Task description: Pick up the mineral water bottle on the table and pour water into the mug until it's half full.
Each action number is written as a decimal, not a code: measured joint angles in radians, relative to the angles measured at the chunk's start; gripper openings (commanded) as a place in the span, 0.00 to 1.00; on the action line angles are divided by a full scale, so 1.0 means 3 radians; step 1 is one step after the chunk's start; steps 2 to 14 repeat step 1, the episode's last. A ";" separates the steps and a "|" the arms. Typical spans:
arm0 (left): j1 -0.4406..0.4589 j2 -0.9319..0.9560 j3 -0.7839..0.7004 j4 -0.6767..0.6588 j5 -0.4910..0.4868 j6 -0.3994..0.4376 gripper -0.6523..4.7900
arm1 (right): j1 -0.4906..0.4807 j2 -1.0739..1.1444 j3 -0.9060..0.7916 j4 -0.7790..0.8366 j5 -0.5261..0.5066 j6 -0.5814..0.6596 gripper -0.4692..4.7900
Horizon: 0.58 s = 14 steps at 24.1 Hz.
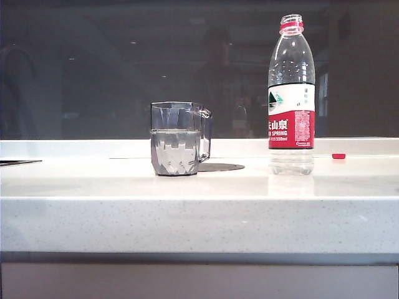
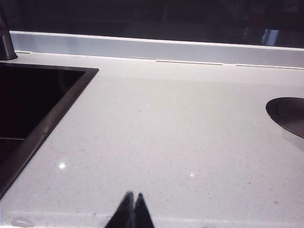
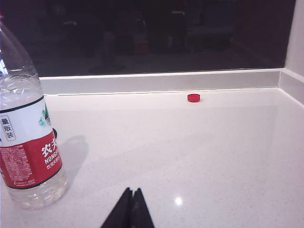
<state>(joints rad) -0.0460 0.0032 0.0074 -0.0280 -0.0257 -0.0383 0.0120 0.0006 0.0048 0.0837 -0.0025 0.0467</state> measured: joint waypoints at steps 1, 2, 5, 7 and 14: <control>0.0000 0.0000 0.0000 0.0000 0.0000 0.0000 0.11 | 0.0000 0.0000 0.0000 0.0000 -0.0001 0.0000 0.07; 0.0000 0.0000 0.0000 0.0000 0.0000 0.0000 0.11 | 0.0000 0.0000 0.0000 0.0000 -0.0001 0.0000 0.07; 0.0000 0.0000 0.0000 0.0000 0.0000 0.0000 0.11 | 0.0000 0.0000 0.0000 0.0000 -0.0001 0.0000 0.07; 0.0000 0.0000 0.0000 0.0000 0.0000 0.0000 0.11 | 0.0000 0.0000 0.0000 0.0000 -0.0001 0.0000 0.07; 0.0000 0.0000 0.0000 0.0000 0.0000 0.0000 0.11 | 0.0000 0.0000 0.0000 0.0000 -0.0001 0.0000 0.07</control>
